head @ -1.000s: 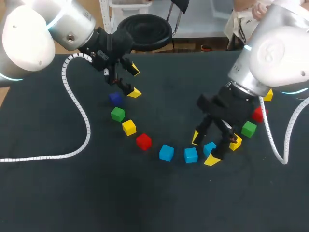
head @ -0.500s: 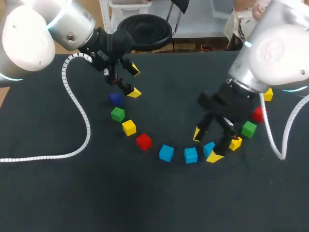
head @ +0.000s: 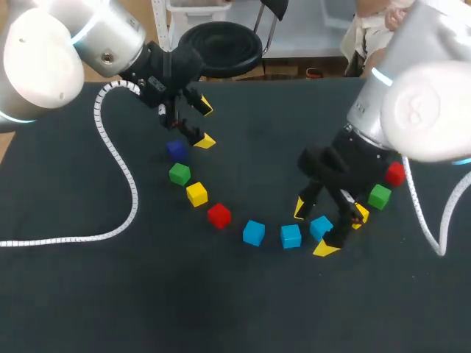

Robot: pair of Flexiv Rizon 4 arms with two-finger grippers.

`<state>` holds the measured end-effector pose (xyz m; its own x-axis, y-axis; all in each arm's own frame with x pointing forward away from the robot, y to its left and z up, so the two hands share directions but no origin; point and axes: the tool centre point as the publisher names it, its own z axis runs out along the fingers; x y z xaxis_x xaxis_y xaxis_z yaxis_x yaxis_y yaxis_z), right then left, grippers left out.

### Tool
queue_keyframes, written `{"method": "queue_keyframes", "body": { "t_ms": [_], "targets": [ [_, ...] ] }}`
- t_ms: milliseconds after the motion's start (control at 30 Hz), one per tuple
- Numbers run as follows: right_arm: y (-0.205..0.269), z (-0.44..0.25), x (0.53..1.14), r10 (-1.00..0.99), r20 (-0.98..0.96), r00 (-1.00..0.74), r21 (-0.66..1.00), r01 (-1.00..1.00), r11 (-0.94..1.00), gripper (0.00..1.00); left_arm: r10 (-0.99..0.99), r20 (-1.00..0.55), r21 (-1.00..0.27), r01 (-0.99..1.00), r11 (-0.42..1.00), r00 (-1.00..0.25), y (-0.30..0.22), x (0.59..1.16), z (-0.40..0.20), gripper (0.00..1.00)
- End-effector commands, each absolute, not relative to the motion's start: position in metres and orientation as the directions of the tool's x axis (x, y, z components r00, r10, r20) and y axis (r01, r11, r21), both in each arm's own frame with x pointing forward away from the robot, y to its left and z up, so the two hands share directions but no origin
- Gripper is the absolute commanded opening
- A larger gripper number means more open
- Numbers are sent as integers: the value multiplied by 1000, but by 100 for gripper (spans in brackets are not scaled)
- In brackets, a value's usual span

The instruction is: Place the blue cubes, place green cubes on the blue cubes, place the yellow cubes on the green cubes, then place the red cubes on the yellow cubes, and place purple cube on the red cubes.

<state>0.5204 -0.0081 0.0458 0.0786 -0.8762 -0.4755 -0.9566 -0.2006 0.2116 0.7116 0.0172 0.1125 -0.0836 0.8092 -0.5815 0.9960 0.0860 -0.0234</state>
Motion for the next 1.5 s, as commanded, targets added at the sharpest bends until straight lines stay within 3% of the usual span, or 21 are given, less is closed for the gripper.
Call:
{"method": "queue_keyframes", "body": {
  "t_ms": [33, 1133, 1500],
  "targets": [
    [-16, 40, 517, -869, -491, 67, 168, -971, -170, 100, 812, -578, -26, 996, 85, -84, 17, 713, 113, 100],
    [-4, 27, 545, -815, -568, 113, 180, -950, -256, 100, 812, -578, -26, 996, 85, -84, 17, 713, 113, 100],
    [5, 18, 544, -832, -550, 75, 169, -966, -198, 100, 812, -578, -26, 996, 85, -84, 17, 713, 113, 100]
  ]
}}
